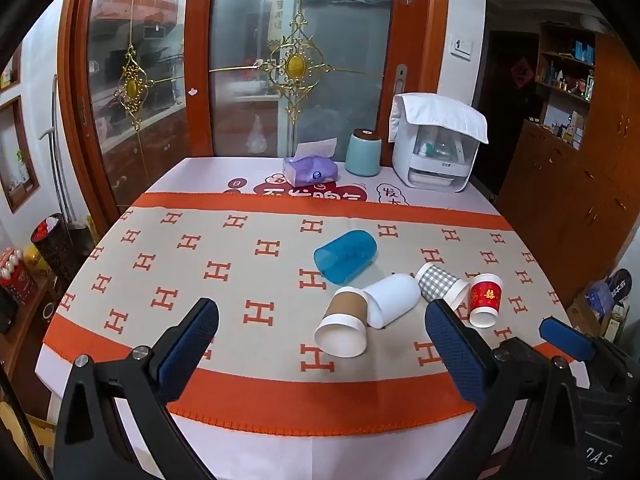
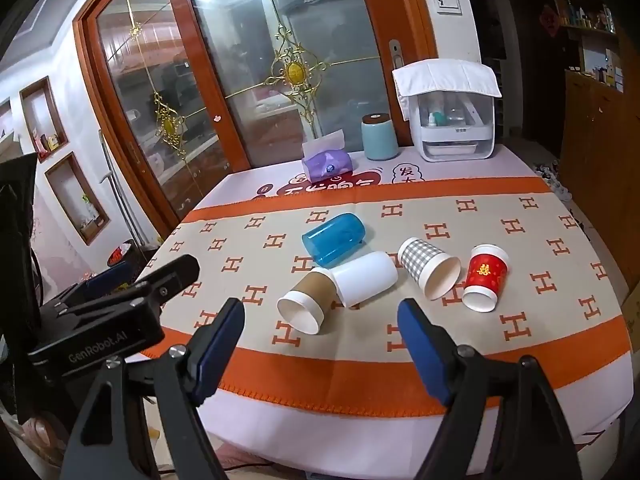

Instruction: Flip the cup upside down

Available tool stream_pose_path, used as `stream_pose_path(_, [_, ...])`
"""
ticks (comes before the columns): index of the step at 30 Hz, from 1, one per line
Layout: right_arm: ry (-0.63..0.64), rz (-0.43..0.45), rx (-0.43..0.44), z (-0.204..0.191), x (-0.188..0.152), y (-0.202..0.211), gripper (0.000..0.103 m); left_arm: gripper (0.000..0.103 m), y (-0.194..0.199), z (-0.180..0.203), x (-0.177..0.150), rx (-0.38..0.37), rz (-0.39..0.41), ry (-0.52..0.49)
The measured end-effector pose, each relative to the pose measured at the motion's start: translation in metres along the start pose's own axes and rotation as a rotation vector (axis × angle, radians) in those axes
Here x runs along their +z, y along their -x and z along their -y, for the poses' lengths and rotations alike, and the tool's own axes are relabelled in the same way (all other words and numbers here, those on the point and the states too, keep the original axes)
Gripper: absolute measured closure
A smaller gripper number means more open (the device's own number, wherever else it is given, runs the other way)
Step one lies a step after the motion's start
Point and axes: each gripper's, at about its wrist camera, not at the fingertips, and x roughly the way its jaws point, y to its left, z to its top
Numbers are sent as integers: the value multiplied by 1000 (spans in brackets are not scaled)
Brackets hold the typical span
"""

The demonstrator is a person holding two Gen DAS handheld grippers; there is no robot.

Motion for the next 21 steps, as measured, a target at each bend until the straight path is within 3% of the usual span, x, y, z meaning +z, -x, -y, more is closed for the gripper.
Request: stream_pose_path(21, [-31,-17,23,5,-3,-6,24,1,-5,1,0,-40,-64,-12])
